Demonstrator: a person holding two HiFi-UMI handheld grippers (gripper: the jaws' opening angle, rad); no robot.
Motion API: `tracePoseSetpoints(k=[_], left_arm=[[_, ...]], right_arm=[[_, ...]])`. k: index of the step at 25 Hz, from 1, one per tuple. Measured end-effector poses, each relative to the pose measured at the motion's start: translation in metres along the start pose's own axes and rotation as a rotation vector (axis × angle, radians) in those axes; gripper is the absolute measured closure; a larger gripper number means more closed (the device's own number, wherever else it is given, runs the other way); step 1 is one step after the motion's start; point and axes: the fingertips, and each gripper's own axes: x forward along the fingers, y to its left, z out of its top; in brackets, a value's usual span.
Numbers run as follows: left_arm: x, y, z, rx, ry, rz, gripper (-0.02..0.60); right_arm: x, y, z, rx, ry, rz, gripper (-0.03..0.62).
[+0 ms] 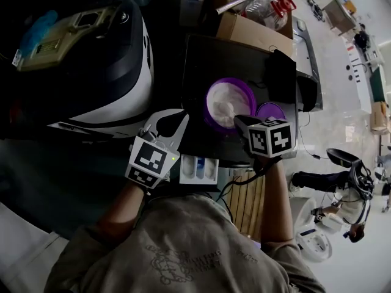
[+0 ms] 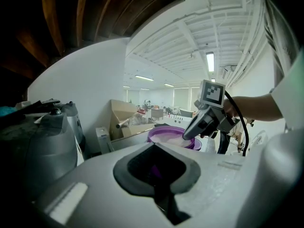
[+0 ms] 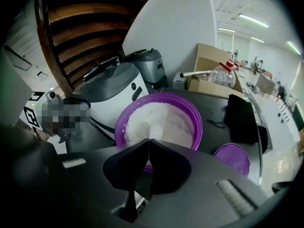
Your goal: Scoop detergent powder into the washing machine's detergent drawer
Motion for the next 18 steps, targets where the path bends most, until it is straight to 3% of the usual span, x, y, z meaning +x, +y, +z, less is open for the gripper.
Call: tracePoseSetpoints(k=[7,18], left_arm=[[-0.009,0.001,-0.002,-0.002,0.003,0.01,0.581],[-0.021,-0.003,0.001,0.008,-0.007,0.021,0.581]], right_arm=[[-0.005,0.011,0.008,0.161,-0.061,0.133,0.56],[-0.015,0.018,0.012,0.45,-0.247,0.316,0.56]])
